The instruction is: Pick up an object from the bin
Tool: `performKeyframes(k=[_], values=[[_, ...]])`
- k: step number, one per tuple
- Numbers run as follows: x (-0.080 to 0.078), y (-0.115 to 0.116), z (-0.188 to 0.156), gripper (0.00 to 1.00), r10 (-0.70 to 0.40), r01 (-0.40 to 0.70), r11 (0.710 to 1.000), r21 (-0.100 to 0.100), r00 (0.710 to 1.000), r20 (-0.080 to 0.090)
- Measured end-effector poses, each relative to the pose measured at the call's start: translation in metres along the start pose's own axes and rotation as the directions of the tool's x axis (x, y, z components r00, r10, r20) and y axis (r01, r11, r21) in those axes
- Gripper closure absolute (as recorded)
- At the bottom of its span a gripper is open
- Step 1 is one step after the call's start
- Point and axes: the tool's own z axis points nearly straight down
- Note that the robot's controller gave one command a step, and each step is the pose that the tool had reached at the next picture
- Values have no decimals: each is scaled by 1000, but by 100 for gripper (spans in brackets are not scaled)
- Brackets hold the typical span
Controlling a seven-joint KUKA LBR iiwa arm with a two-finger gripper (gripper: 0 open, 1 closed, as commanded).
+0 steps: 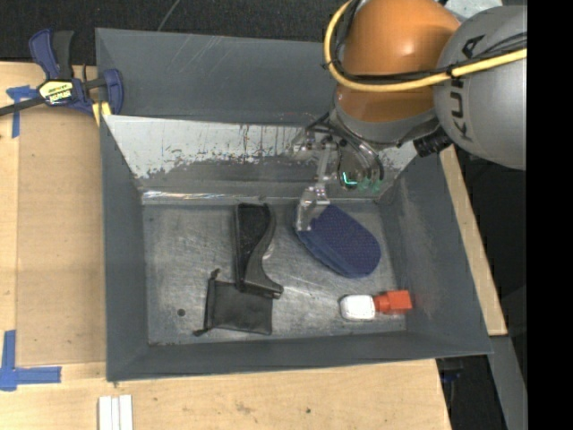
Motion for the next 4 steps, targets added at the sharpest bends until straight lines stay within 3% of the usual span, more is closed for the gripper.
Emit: performKeyframes(k=[1,2,3,4], values=[[-23,36,109,0,-108,108,994,0,994,3],[-19,34,117,0,-242,242,970,-4,970,23],[-18,22,112,0,-296,296,955,1,955,18],[-4,8,147,0,-871,870,492,27,491,28]])
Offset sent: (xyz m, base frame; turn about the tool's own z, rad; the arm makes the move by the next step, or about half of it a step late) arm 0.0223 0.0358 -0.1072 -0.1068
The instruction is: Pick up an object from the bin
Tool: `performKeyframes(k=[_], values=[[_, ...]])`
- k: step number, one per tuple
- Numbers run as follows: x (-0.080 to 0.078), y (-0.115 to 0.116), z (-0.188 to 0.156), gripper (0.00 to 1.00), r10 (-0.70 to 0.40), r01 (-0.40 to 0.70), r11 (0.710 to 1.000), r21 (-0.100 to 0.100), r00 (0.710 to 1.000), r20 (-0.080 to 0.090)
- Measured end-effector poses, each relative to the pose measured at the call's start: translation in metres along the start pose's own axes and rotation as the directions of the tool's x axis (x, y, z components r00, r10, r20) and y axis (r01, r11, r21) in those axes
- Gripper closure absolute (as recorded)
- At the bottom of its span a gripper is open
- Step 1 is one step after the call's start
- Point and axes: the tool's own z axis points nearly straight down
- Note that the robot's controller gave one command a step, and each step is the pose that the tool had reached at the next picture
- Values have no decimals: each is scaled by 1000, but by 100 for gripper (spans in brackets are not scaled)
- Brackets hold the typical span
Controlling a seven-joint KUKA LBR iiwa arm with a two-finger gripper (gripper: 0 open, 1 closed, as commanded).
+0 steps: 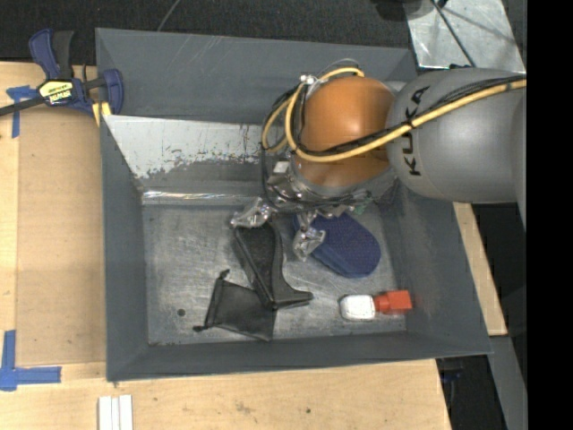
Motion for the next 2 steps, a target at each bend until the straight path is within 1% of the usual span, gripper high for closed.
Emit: performKeyframes(k=[1,2], values=[[-3,0,-2,100,1,-1,1000,1,1000,7],[-33,5,-145,100,-199,199,980,-23,980,-16]])
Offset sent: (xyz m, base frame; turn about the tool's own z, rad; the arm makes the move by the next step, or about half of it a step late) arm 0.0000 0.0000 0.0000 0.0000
